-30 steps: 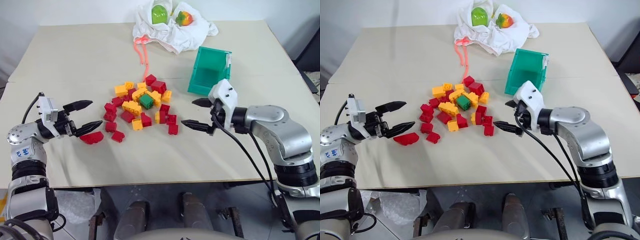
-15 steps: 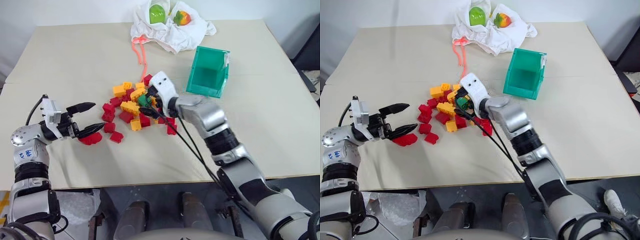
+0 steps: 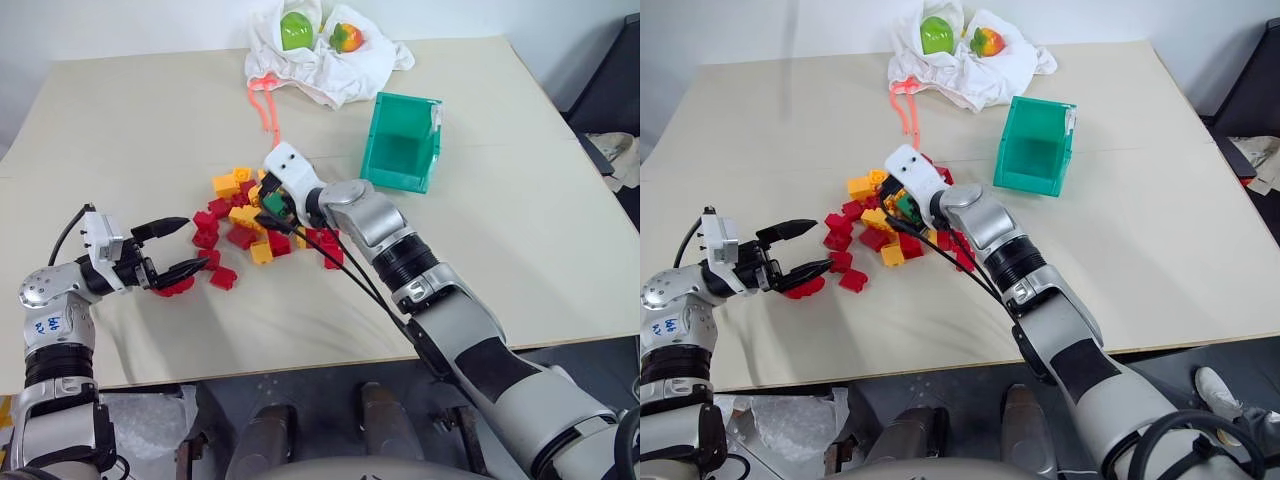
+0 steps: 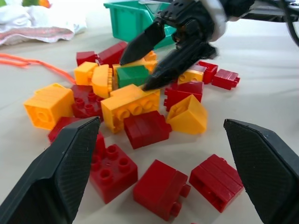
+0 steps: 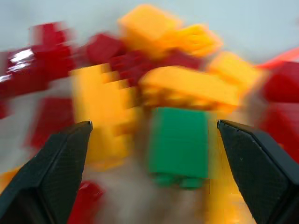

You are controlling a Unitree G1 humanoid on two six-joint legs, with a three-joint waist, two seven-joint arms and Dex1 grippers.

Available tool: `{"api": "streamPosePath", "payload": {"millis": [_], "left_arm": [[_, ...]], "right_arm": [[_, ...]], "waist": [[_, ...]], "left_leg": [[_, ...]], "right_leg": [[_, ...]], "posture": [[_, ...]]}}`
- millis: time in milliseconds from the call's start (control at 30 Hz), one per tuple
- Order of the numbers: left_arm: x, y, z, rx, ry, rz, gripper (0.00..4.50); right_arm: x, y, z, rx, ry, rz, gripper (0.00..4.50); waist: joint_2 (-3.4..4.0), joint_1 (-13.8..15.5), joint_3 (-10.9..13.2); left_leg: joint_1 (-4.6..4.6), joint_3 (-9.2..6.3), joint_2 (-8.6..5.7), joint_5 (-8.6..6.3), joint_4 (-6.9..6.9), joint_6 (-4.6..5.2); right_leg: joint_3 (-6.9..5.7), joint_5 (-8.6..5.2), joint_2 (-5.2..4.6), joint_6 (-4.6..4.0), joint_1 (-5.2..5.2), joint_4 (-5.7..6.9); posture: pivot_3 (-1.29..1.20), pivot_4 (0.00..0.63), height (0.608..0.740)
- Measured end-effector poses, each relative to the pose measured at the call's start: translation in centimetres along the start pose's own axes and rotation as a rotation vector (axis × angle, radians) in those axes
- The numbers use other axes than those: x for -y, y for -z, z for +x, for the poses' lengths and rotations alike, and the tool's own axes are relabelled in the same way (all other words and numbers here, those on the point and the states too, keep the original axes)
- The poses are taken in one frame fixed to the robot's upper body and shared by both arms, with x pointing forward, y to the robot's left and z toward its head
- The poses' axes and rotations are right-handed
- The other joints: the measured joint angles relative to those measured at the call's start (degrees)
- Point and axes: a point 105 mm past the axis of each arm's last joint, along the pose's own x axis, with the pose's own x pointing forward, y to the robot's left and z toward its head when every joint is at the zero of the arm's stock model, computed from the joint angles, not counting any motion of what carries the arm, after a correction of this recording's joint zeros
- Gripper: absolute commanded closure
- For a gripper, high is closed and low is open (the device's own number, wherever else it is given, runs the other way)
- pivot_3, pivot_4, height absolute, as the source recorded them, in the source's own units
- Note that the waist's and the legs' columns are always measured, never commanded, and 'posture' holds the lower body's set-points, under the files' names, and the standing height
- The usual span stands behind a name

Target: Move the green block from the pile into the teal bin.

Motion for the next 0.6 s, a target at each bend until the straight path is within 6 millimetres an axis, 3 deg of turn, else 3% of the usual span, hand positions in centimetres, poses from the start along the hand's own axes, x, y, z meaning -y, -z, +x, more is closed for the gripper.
{"api": "streamPosePath", "payload": {"millis": [200, 433, 533, 600], "left_arm": [[-0.2, -0.2, -0.4, 0.016, -0.032, -0.004, 0.0], [-0.3, -0.3, -0.4, 0.018, -0.042, -0.003, 0.0], [-0.4, -0.3, -0.3, 0.019, -0.045, -0.002, 0.0], [-0.5, -0.3, -0.3, 0.02, -0.048, 0.0, 0.0]], "right_arm": [[-0.8, 0.5, -0.4, -0.04, -0.072, -0.014, 0.04], [0.7, -0.1, 0.3, 0.008, 0.025, 0.005, 0.04], [1.7, -0.2, 0.5, 0.032, 0.079, 0.028, 0.64], [1.9, -0.2, 0.5, 0.041, 0.086, 0.037, 1.3]], "waist": [[0.07, 0.06, 0.0], [0.06, 0.06, 0.0], [0.06, 0.08, 0.0], [0.07, 0.08, 0.0]], "left_leg": [[-0.03, 0.01, -0.06, -0.02, -0.03, 0.01], [0.0, 0.02, -0.05, 0.0, 0.05, -0.03], [0.01, 0.02, -0.04, 0.02, 0.05, -0.05], [0.0, 0.02, -0.04, 0.02, 0.05, -0.05]], "right_leg": [[0.06, 0.0, -0.03, 0.0, -0.04, 0.0], [0.07, 0.0, -0.02, 0.0, 0.0, 0.01], [0.08, 0.0, -0.02, 0.0, 0.0, 0.03], [0.08, 0.0, -0.02, 0.0, -0.01, 0.02]], "posture": [[0.0, 0.15, 0.74], [0.0, 0.15, 0.74], [0.0, 0.15, 0.74], [0.0, 0.15, 0.74]]}}
